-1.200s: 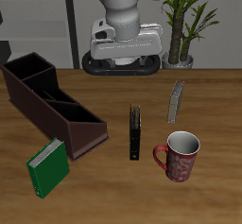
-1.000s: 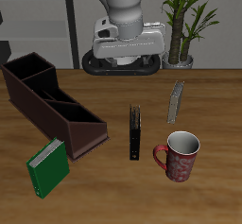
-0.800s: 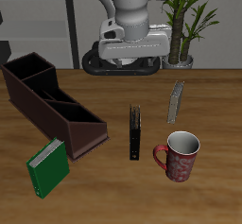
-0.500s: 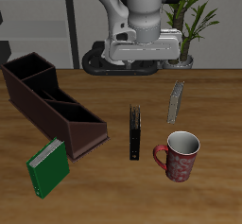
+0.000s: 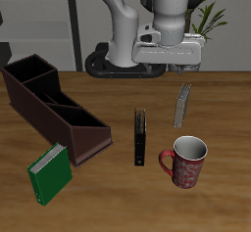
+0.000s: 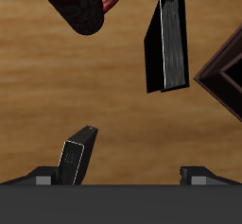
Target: Place the yellow book into the right desk caddy's back compartment
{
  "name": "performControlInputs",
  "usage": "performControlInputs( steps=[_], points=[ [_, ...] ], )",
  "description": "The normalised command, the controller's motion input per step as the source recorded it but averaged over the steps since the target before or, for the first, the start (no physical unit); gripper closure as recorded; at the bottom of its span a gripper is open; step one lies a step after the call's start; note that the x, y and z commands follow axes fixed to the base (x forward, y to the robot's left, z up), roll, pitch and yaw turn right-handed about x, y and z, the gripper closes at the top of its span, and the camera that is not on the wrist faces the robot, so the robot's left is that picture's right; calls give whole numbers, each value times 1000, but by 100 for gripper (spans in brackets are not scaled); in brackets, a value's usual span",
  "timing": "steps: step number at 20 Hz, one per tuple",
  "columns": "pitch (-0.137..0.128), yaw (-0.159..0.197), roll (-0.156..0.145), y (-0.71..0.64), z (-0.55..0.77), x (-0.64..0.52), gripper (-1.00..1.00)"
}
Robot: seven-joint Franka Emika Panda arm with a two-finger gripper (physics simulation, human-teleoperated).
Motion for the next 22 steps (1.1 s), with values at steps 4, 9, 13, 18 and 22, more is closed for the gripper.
performControlInputs(
  steps=[4,9,13,18,22],
  points=[
    [-54,-27,-13,250,-70,-160,-100],
    [-21,-6,-15,125,-208,-146,-100],
    [-140,48,9,212,-338,-361,-100],
    [27,-62,-32,23,-236,-24,-100],
    [16,-19,14,243,-200,-110,-100]
  ],
)
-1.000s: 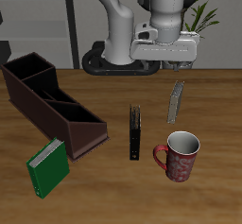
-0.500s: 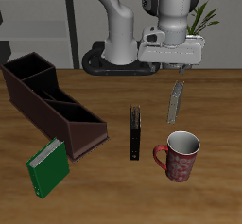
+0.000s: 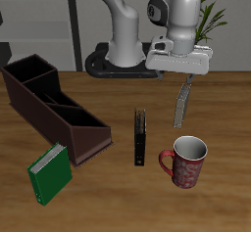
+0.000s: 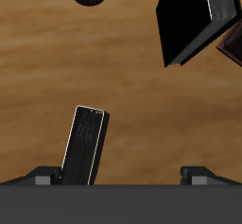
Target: Place the yellow book into the right desk caddy's back compartment
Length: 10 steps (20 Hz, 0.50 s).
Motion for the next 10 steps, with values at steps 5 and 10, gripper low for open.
performControlInputs(
  steps=[5,10],
  points=[
    [-38,-2,43,337,-120,-131,-100],
    [40,0,20,33,-158,103,-100]
  ],
)
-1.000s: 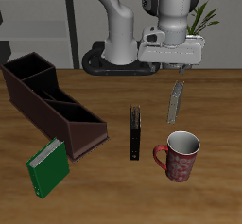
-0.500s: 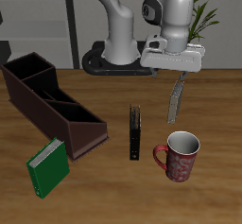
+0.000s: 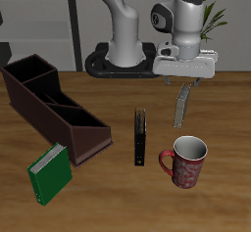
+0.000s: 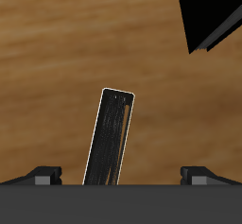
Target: Place the yellow book into the right desk caddy's back compartment
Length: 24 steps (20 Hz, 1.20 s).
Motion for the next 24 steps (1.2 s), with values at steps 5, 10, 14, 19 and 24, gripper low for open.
performControlInputs(
  steps=[5,10,14,19,24],
  points=[
    [55,-14,-14,-54,-248,118,-100],
    [100,-13,76,132,-462,83,-100],
    [40,-4,46,87,-292,-26,100],
    [56,-2,-1,-127,-199,118,100],
    [6,0,6,-69,57,41,100]
  ],
)
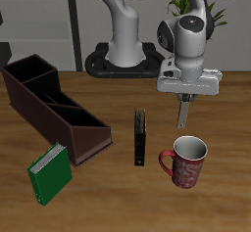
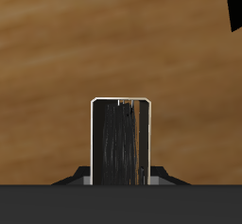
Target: Place the yellow book into the right desk caddy's back compartment
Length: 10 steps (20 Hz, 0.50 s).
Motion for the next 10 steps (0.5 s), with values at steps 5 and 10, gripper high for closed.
performControlInputs(
  steps=[5,10],
  points=[
    [100,32,215,-37,218,91,100],
    [-19,168,129,-203,461,117,100]
  ],
)
